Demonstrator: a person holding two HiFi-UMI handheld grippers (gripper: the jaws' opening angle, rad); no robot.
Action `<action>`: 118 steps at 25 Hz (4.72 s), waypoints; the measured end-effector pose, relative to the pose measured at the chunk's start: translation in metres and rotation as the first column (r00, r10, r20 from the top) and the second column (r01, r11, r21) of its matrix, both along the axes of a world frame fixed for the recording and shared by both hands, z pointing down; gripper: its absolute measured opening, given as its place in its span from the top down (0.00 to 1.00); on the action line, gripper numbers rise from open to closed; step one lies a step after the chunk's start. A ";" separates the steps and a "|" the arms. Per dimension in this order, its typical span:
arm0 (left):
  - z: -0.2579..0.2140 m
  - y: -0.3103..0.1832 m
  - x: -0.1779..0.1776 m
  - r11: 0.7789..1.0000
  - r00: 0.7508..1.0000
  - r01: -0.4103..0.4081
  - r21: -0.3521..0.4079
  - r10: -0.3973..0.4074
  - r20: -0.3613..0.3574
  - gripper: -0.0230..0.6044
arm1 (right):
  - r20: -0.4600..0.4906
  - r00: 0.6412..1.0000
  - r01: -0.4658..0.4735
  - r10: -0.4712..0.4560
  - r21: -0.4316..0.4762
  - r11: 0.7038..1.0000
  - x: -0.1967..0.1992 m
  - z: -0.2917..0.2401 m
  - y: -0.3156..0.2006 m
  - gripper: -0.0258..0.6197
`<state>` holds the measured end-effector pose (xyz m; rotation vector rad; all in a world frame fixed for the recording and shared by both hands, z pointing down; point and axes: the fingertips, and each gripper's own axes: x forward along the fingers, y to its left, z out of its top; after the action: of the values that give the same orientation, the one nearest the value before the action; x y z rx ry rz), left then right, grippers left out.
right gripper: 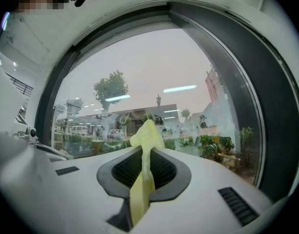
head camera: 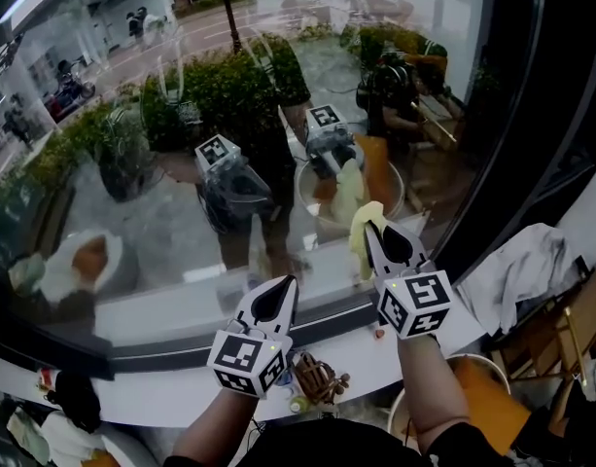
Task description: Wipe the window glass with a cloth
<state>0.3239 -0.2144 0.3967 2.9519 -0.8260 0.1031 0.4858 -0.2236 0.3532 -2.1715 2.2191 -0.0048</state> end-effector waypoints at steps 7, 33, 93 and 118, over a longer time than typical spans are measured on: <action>-0.021 -0.001 -0.003 1.000 0.999 -0.005 0.010 0.006 -0.039 0.95 | -0.008 1.000 -0.009 0.009 0.035 0.999 -0.004 -0.019 -0.005 0.88; -0.022 -0.026 -0.104 0.994 0.993 0.109 0.001 -0.108 -0.046 0.95 | 0.025 1.000 -0.012 0.010 0.075 0.997 -0.085 -0.031 -0.047 0.88; 0.001 -0.066 -0.634 0.841 0.840 0.541 -0.021 -0.541 -0.041 0.95 | -0.026 0.896 0.443 -0.442 0.030 0.896 -0.700 -0.013 -0.161 0.88; -0.002 -0.084 -0.621 0.881 0.879 0.474 -0.003 -0.473 -0.059 0.95 | -0.053 0.889 0.455 -0.455 -0.004 0.890 -0.708 -0.007 -0.166 0.88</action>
<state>-0.2968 -0.2979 0.3950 2.6484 -1.5100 -0.0184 -0.2224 -0.3896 0.3462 -1.6074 2.6940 0.0486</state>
